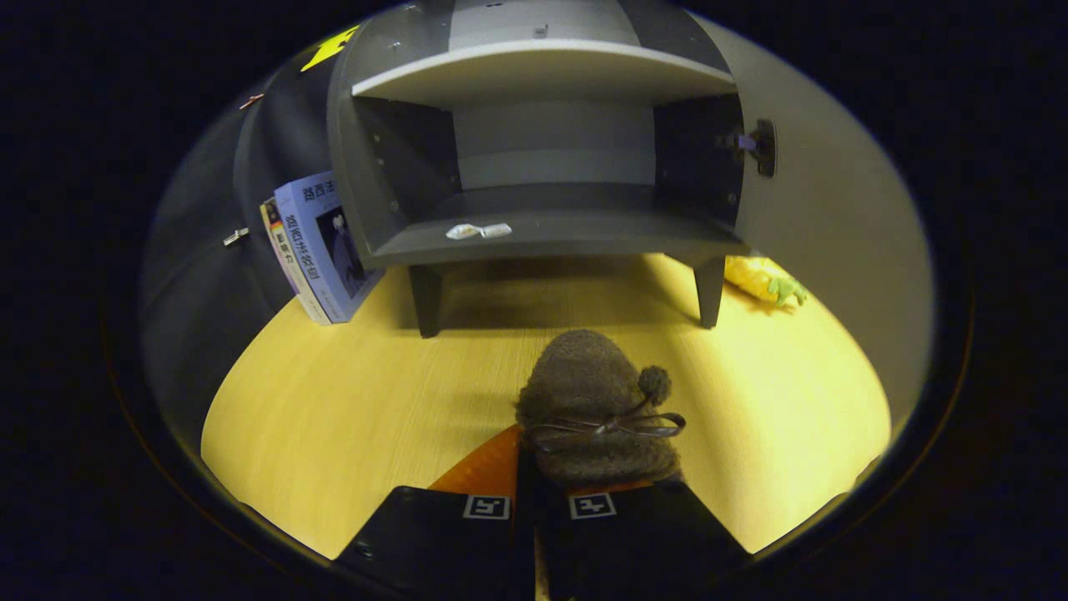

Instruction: Open the shoe cabinet door, grab the shoes and put them into the shoe cabinet, then close the shoe cabinet door.

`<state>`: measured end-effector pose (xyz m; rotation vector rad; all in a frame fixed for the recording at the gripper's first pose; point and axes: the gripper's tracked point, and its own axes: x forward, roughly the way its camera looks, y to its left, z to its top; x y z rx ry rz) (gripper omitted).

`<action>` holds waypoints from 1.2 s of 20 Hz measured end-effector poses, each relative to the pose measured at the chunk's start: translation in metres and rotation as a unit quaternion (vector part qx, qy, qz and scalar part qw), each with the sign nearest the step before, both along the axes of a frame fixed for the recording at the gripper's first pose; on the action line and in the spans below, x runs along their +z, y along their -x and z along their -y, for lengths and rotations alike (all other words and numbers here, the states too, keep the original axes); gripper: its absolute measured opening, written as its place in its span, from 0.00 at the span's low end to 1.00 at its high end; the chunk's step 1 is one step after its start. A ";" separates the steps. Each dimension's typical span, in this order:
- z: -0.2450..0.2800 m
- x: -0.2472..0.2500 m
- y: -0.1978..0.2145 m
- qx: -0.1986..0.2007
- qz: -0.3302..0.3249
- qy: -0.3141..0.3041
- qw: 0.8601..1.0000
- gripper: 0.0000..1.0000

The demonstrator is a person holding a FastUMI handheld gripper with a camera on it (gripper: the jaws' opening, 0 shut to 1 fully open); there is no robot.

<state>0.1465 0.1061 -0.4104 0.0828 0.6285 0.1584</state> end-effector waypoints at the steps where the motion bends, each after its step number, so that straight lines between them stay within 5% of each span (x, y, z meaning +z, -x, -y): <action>1: 0.001 0.017 0.003 0.001 0.004 -0.007 1.000 0.11; 14: 0.014 0.281 -0.056 -0.002 0.090 -0.024 0.996 0.11; 24: -0.010 0.345 -0.197 0.008 0.082 -0.023 0.996 0.11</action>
